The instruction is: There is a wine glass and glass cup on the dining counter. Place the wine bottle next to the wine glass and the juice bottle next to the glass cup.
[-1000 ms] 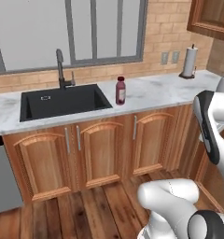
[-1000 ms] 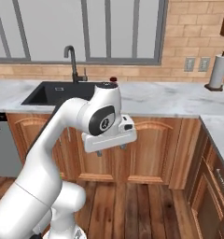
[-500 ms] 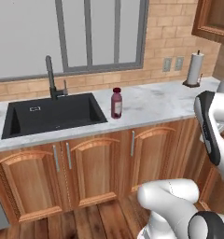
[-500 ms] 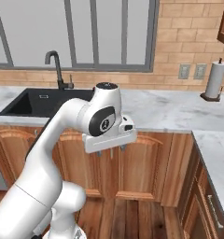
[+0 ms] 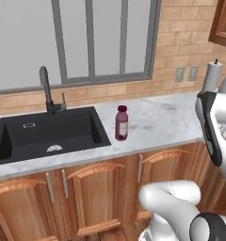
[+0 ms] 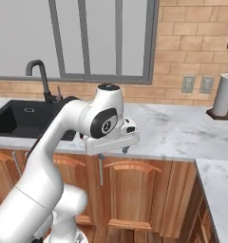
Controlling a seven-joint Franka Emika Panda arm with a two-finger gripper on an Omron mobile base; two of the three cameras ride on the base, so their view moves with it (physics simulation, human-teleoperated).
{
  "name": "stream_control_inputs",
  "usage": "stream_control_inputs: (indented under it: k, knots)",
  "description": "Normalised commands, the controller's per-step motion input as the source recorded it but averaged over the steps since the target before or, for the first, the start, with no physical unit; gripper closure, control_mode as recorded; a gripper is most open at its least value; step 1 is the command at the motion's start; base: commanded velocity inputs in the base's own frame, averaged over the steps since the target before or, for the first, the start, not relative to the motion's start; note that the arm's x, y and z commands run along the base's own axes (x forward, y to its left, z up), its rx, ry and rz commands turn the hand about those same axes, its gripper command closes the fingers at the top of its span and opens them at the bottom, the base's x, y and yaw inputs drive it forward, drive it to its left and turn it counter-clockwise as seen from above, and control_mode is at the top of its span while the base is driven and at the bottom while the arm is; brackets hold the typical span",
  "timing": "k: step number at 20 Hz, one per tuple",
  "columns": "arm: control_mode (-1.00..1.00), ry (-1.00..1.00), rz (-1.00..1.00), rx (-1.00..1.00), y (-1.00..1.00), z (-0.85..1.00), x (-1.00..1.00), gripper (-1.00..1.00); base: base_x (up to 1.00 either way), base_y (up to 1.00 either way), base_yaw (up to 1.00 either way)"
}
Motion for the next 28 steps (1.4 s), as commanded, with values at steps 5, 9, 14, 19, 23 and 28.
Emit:
stream_control_inputs:
  k: [5, 9, 14, 19, 23, 28]
  knots:
    - [1.00, 0.00, 0.00, 0.00, 0.00, 0.00, 0.00, -1.00, 0.77, -0.33, 0.07]
    - [1.00, 0.00, 0.00, 0.00, 0.00, 0.00, 0.00, -1.00, 0.74, -0.33, 0.09]
    - [1.00, 0.00, 0.00, 0.00, 0.00, 0.00, 0.00, -1.00, 0.52, -0.30, 0.07]
    - [1.00, 0.00, 0.00, 0.00, 0.00, 0.00, 0.00, -1.00, 0.01, -0.05, 0.02]
    - [1.00, 0.00, 0.00, 0.00, 0.00, 0.00, 0.00, -1.00, 0.00, 0.00, 0.00]
    - [1.00, 0.00, 0.00, 0.00, 0.00, 0.00, 0.00, -1.00, 0.00, 0.00, 0.00]
